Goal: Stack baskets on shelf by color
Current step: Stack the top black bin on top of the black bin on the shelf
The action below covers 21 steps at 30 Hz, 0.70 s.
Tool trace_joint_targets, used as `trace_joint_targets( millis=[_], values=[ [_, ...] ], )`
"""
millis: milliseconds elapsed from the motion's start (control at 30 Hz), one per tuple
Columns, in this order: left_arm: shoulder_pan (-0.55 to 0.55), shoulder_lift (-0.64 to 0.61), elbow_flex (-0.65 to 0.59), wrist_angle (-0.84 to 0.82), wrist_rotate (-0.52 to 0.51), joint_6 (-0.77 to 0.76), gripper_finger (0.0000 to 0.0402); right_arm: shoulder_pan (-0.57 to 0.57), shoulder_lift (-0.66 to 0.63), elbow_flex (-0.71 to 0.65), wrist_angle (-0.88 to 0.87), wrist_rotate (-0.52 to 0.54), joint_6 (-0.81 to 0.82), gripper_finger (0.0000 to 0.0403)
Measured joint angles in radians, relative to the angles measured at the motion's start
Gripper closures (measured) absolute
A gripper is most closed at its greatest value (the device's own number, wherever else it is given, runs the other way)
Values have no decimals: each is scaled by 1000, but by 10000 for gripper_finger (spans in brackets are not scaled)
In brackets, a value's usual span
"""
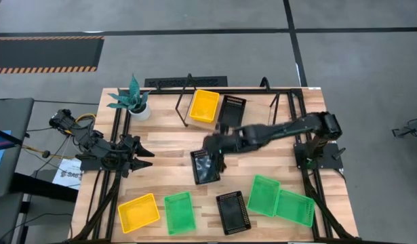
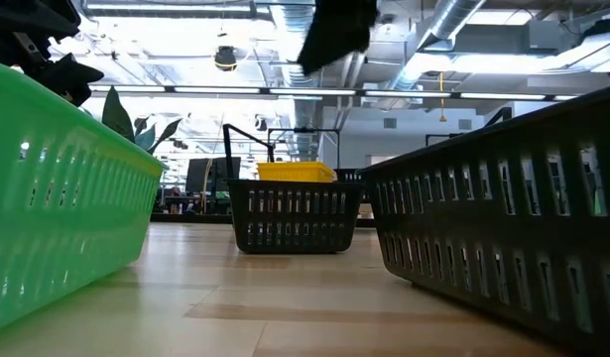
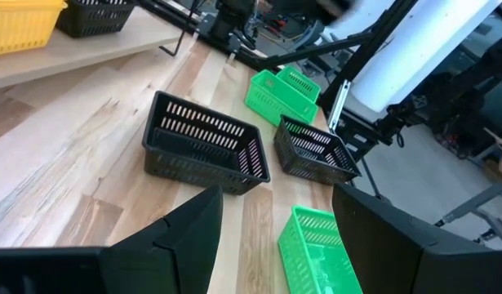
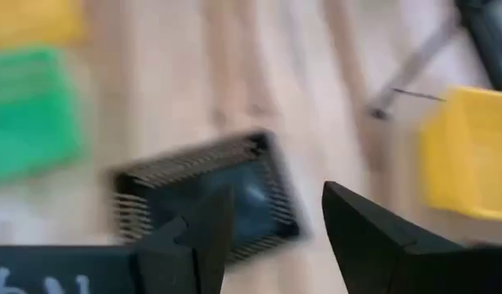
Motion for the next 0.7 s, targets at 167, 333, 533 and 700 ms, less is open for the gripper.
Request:
trace_joint_targets(
  millis=[167,333,533,700],
  values=[
    [0,0,0,0,0,3,181,113,4,0,40,5,110,198],
    [0,0,0,1,0,5,181,199,20,0,50,59,229,198],
    [0,0,0,0,0,8,181,252,53,2,60,103,339,198],
    [0,0,0,1,0,9,181,264,93,-1,71,101,372,198]
  ],
)
